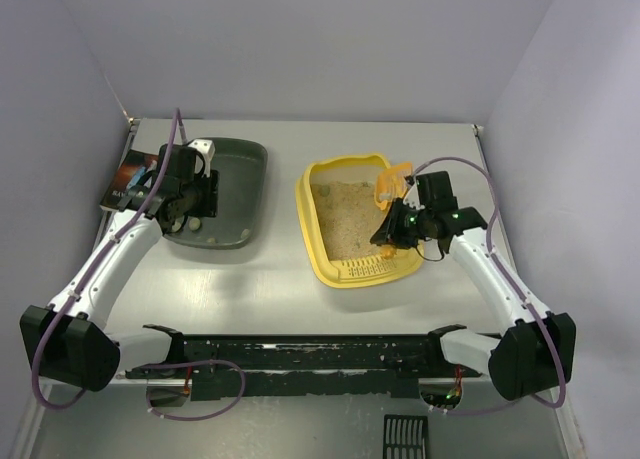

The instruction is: Clean the litter box

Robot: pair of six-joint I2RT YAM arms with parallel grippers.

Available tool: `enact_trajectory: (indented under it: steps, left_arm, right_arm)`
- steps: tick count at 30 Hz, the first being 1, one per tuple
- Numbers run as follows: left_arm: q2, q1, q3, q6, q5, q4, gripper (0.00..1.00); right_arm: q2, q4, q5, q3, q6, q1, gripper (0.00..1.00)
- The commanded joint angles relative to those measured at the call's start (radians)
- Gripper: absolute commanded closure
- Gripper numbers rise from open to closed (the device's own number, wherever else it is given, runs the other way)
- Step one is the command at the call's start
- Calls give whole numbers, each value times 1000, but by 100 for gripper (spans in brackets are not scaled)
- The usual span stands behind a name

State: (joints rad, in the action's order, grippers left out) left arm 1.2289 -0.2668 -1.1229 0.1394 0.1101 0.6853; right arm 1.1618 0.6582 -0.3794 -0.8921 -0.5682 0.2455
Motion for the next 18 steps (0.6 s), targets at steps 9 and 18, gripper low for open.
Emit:
enact_trajectory:
  steps: [9, 18]
  left_arm:
    - [-11, 29, 27, 14, -7, -42, 42]
    - [-16, 44, 40, 14, -30, -44, 42]
  right_arm:
    - [29, -76, -560, 17, -4, 9, 100]
    - [-16, -664, -824, 193, -403, 11, 100]
